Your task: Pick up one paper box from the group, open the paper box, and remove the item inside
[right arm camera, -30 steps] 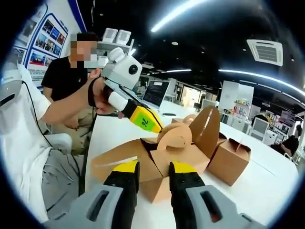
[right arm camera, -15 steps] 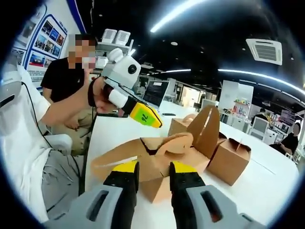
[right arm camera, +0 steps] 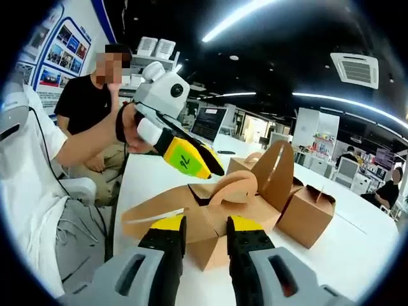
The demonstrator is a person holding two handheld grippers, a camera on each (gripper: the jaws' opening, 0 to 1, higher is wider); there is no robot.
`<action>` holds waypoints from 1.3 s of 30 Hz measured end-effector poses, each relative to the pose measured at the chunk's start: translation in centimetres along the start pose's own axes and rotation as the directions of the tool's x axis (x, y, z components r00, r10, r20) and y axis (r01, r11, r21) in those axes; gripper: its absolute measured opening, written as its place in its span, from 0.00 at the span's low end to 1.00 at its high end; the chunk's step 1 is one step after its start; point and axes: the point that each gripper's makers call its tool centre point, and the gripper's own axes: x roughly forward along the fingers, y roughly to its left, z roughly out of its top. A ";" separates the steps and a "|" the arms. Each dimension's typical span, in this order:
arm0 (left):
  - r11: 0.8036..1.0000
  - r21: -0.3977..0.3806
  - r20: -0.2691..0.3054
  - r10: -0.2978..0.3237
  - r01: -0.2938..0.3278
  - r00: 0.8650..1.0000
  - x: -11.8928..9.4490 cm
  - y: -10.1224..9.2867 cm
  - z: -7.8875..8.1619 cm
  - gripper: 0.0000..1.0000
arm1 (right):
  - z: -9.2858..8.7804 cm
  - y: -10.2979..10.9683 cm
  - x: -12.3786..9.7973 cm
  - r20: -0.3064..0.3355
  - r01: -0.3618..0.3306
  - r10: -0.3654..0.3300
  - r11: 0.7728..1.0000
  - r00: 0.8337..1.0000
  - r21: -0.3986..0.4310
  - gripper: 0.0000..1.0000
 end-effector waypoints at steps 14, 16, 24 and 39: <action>0.997 -0.016 -0.026 0.075 -0.075 0.997 0.2 2.1 -0.7 0.09 | 0.0 0.0 0.0 0.003 -0.001 0.001 1.000 1.000 -0.002 0.27; 0.994 -0.025 -0.031 0.105 -0.106 0.994 0.1 2.7 -0.7 0.08 | 0.0 0.1 0.1 0.002 -0.002 0.002 1.000 1.000 -0.005 0.27; 0.995 -0.085 -0.042 0.057 -0.061 0.997 0.9 2.1 -0.8 0.08 | 0.1 0.3 0.1 0.002 -0.005 0.005 1.000 1.000 -0.008 0.27; 0.979 -0.196 -0.005 0.056 -0.056 0.998 0.3 2.1 0.0 0.03 | 0.1 0.2 0.0 0.005 -0.009 0.009 1.000 1.000 -0.001 0.27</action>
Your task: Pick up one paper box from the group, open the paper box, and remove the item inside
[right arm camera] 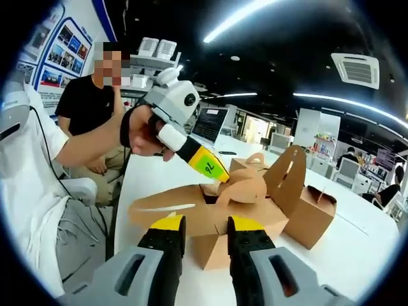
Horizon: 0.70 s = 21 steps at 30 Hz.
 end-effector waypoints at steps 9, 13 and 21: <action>0.998 -0.056 0.030 -0.041 0.042 0.999 -0.7 0.0 0.6 0.02 | 0.1 0.2 0.1 0.007 -0.007 0.007 1.000 1.000 0.004 0.27; 0.996 -0.075 0.035 -0.054 0.056 0.998 -1.0 0.0 0.5 0.02 | 0.2 0.2 0.0 0.010 -0.008 0.008 1.000 1.000 0.006 0.28; 0.995 -0.090 0.061 -0.043 0.049 0.997 -1.3 0.0 0.4 0.03 | 1.1 -0.6 0.0 -0.026 0.097 -0.099 0.992 0.995 -0.080 0.36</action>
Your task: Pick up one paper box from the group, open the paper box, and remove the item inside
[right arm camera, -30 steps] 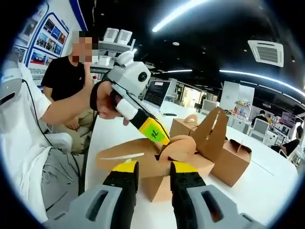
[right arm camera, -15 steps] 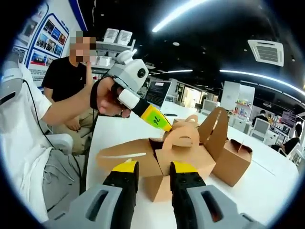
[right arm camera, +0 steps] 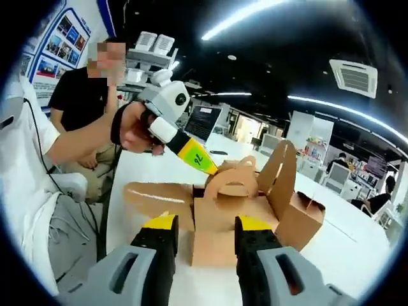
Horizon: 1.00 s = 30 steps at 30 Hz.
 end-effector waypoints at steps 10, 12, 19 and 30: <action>1.000 -0.004 -0.008 0.009 -0.009 1.000 -0.2 -0.3 -0.1 0.03 | 3.1 -0.5 -0.2 0.034 0.110 -0.108 0.993 0.994 -0.044 0.36; 1.000 0.014 -0.018 0.002 -0.002 1.000 -0.1 -0.7 -0.3 0.03 | 3.6 -0.8 -0.2 0.034 0.137 -0.135 0.987 0.990 -0.079 0.35; 0.997 0.077 -0.046 0.002 0.002 0.999 0.1 -1.3 -0.8 0.03 | 3.2 -0.6 0.4 -0.078 0.076 -0.101 0.959 0.992 -0.275 0.30; 0.987 0.157 -0.082 -0.014 0.027 0.997 -0.3 -1.7 -1.4 0.03 | 2.6 -1.0 1.0 -0.226 -0.044 -0.102 0.826 0.969 -0.562 0.21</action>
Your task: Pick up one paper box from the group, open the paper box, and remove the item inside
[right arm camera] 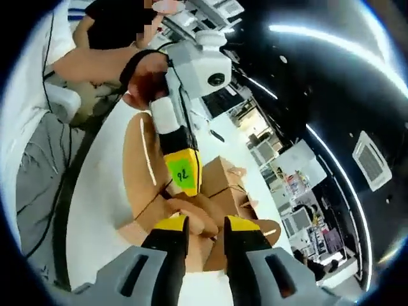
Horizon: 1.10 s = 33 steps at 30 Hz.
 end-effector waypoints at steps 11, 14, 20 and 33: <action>0.998 0.053 -0.017 -0.016 0.017 1.000 0.0 -0.7 -0.1 0.03 | -0.1 1.0 0.3 -0.060 -0.059 0.052 0.992 0.997 -0.116 0.13; 0.998 0.055 -0.017 -0.011 0.012 1.000 -0.1 -0.5 -0.2 0.03 | -0.3 0.7 0.2 -0.068 -0.048 0.040 0.992 0.997 -0.118 0.07; 0.999 0.045 -0.013 0.000 0.001 1.000 -0.2 -0.2 -0.1 0.03 | -0.6 1.2 0.1 -0.078 -0.068 0.058 0.989 0.995 -0.135 0.03; 0.999 -0.020 0.020 0.028 -0.027 0.999 -0.6 1.1 0.5 0.03 | -0.5 1.5 -0.3 -0.079 -0.066 0.054 0.985 0.995 -0.159 0.03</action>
